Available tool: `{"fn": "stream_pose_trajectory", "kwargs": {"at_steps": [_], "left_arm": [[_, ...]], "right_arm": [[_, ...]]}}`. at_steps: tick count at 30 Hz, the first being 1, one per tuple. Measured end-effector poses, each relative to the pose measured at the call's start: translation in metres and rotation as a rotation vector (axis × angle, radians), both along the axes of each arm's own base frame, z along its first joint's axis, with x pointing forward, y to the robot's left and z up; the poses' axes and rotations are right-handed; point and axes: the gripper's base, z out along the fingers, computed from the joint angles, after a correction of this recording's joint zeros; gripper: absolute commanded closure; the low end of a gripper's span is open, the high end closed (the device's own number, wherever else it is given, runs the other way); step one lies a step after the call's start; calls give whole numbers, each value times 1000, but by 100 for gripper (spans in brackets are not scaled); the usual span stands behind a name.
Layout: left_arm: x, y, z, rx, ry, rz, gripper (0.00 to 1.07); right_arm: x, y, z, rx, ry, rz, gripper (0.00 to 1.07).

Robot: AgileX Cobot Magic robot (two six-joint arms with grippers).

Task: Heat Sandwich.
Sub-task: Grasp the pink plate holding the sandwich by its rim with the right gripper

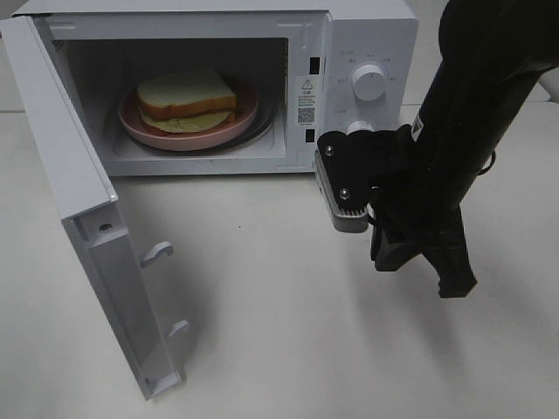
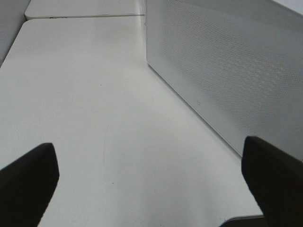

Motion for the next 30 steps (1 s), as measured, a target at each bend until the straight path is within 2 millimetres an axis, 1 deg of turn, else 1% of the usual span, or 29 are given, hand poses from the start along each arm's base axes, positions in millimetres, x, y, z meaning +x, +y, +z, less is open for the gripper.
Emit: {"fn": "stream_pose_trajectory", "kwargs": {"at_steps": [3,6,8,9,10,13,14,15,16,17,18,19,21,22,23,25,30], "left_arm": [[0,0,0,0,0,0,3],[0,0,0,0,0,0,3],[0,0,0,0,0,0,3],[0,0,0,0,0,0,3],[0,0,0,0,0,0,3],[0,0,0,0,0,0,3],[0,0,0,0,0,0,3],[0,0,0,0,0,0,3],[0,0,0,0,0,0,3],[0,0,0,0,0,0,3],[0,0,0,0,0,0,3],[0,0,0,0,0,0,3],[0,0,0,0,0,0,3],[0,0,0,0,0,0,3],[0,0,0,0,0,0,3],[0,0,0,0,0,0,3],[0,0,0,0,0,0,3]], "right_arm": [[1,-1,0,-21,-22,103,97],[2,-3,0,-36,-32,129,95],[4,-4,1,-54,-51,156,92],[5,-4,2,-57,-57,160,87],[5,-4,2,-57,-57,160,87],[6,-3,3,-56,-74,163,74],[7,-3,3,-51,-83,163,62],[7,-3,3,-51,-83,163,62],[8,-3,3,-48,-89,162,56],[9,-2,3,-40,-105,161,49],[10,-1,3,-35,-115,158,36],[10,-1,3,-35,-115,158,36],[11,0,4,-27,-128,151,23],[12,0,4,-18,-141,133,14],[13,1,4,-12,-150,124,11],[14,1,4,-7,-157,117,10],[16,2,6,-6,-171,108,11]]}}
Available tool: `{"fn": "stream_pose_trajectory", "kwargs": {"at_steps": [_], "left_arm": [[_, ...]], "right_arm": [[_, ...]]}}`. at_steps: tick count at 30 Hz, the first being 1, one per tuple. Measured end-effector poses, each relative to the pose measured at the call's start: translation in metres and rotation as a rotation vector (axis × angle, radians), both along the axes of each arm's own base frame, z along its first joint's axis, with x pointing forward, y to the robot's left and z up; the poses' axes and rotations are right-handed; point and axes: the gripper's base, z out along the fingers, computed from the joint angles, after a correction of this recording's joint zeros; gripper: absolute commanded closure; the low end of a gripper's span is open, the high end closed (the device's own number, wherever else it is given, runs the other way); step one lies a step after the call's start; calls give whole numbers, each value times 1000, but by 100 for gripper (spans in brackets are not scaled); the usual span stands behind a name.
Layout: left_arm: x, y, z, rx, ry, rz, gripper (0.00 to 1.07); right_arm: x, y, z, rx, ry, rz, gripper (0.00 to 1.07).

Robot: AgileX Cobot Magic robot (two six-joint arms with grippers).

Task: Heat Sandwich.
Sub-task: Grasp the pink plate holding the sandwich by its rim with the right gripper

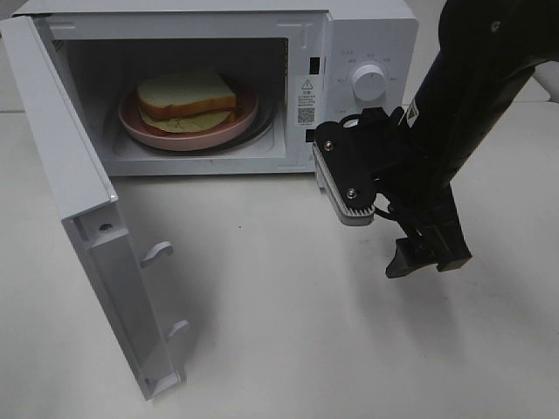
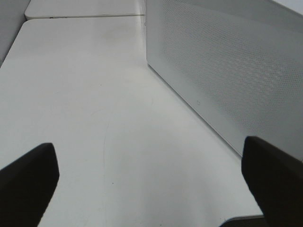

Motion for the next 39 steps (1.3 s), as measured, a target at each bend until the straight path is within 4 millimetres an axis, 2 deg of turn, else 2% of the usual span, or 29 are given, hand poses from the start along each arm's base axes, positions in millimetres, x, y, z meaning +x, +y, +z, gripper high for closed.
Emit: {"fn": "stream_pose_trajectory", "kwargs": {"at_steps": [5,7,11,19,24,29,39], "left_arm": [[0,0,0,0,0,0,3],[0,0,0,0,0,0,3],[0,0,0,0,-1,0,3],[0,0,0,0,-1,0,3],[0,0,0,0,-1,0,3],[0,0,0,0,-1,0,3],[0,0,0,0,-1,0,3]], "right_arm": [[10,8,16,33,-73,11,13],[14,17,26,58,-126,36,14],[20,29,34,90,-175,56,14],[36,44,29,104,-214,74,16],[44,63,25,126,-243,104,17],[60,84,16,149,-267,116,17],[91,108,1,182,-280,71,18]]}}
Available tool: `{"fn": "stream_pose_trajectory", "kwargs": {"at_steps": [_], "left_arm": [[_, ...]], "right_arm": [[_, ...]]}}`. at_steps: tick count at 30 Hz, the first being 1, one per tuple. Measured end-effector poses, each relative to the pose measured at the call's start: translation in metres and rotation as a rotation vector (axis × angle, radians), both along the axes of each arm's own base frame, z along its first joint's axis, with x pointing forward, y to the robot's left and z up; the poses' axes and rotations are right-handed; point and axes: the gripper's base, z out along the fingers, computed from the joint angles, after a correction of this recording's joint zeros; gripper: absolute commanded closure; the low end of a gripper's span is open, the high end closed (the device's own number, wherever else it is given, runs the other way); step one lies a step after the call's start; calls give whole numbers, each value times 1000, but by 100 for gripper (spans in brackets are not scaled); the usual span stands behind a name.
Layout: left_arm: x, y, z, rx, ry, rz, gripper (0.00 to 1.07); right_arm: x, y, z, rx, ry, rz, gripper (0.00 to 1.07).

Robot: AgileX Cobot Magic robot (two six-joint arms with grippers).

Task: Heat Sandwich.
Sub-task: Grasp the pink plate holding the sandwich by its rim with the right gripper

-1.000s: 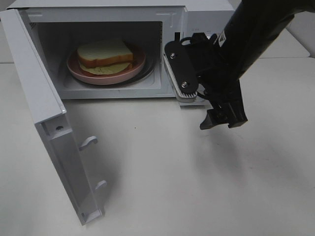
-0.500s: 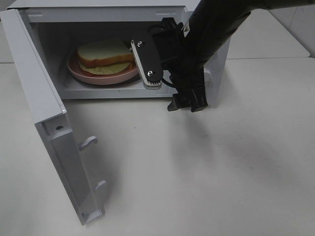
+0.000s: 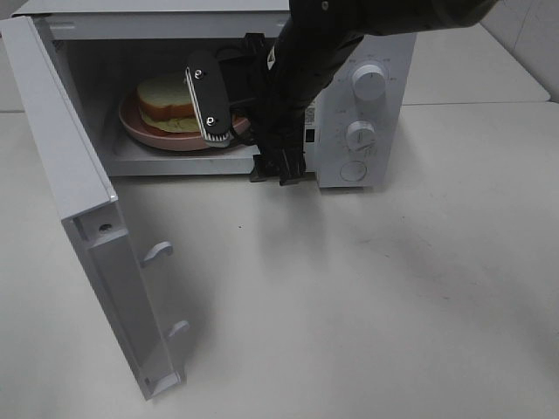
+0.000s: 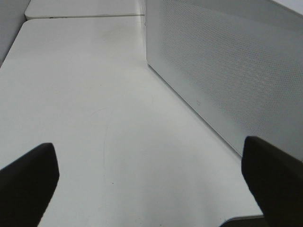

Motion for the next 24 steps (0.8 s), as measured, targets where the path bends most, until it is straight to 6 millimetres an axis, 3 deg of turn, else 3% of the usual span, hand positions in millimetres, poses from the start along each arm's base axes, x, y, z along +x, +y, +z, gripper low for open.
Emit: {"fn": "stream_pose_trajectory", "kwargs": {"at_steps": [16,24], "left_arm": [[0,0,0,0,0,0,3],[0,0,0,0,0,0,3]], "right_arm": [[39,29,-34,-5,28,-26,21],[53,41,-38,-2,48,-53,24]]}}
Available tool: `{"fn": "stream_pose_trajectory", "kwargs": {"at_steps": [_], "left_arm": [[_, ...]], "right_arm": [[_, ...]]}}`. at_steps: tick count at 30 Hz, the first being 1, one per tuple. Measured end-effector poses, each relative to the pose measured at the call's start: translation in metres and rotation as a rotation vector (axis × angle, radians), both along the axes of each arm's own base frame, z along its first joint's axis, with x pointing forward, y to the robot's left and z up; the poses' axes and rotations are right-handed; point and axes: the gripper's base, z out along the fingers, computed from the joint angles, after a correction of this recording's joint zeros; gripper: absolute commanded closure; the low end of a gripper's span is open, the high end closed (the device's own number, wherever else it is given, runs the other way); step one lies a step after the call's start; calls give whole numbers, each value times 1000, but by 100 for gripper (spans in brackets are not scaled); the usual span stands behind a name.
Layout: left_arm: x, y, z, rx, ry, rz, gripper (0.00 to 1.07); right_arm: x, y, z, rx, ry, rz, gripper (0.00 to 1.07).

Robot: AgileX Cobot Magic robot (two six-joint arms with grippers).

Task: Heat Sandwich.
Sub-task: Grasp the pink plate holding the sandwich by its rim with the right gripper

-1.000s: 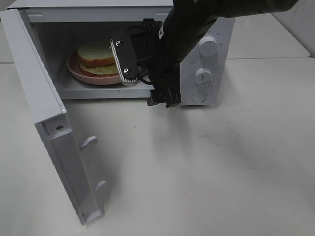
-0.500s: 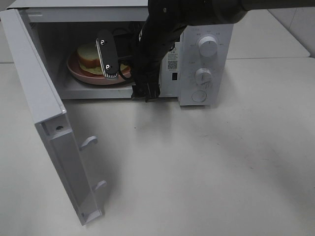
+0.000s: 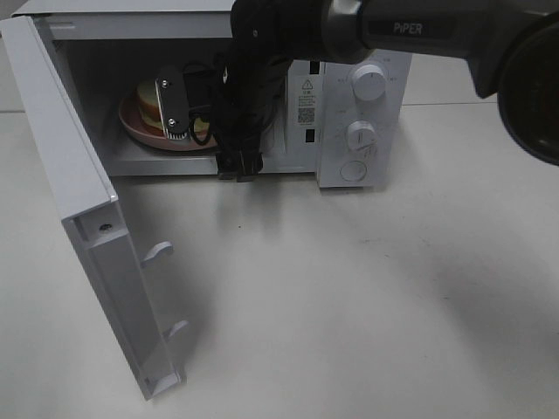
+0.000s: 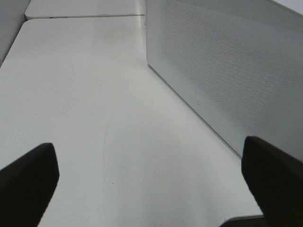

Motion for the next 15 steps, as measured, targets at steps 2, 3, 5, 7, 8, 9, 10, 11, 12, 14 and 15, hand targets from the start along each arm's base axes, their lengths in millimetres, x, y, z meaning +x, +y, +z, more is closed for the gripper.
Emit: {"fn": "stream_pose_trajectory", "kwargs": {"at_steps": [2,3,5,7,8,9,10,11,12,14,15], "left_arm": [[0,0,0,0,0,0,3],[0,0,0,0,0,0,3],[0,0,0,0,0,0,3],[0,0,0,0,0,0,3],[0,0,0,0,0,0,3],[0,0,0,0,0,0,3],[0,0,0,0,0,0,3],[0,0,0,0,0,0,3],[0,0,0,0,0,0,3],[0,0,0,0,0,0,3],[0,0,0,0,0,0,3]], "right_arm": [[5,7,3,10,-10,-15,24],[7,9,6,19,-18,-24,24],[9,11,7,23,-24,-30,24],[13,13,8,28,-35,-42,24],[14,14,9,28,-38,-43,24],[14,14,9,28,-38,-43,24],[15,14,9,27,-44,-43,24],[17,15,11,30,-52,-43,24],[17,15,11,32,-55,-43,24],[18,16,10,32,-55,-43,24],[19,16,9,32,-55,-43,24]]}}
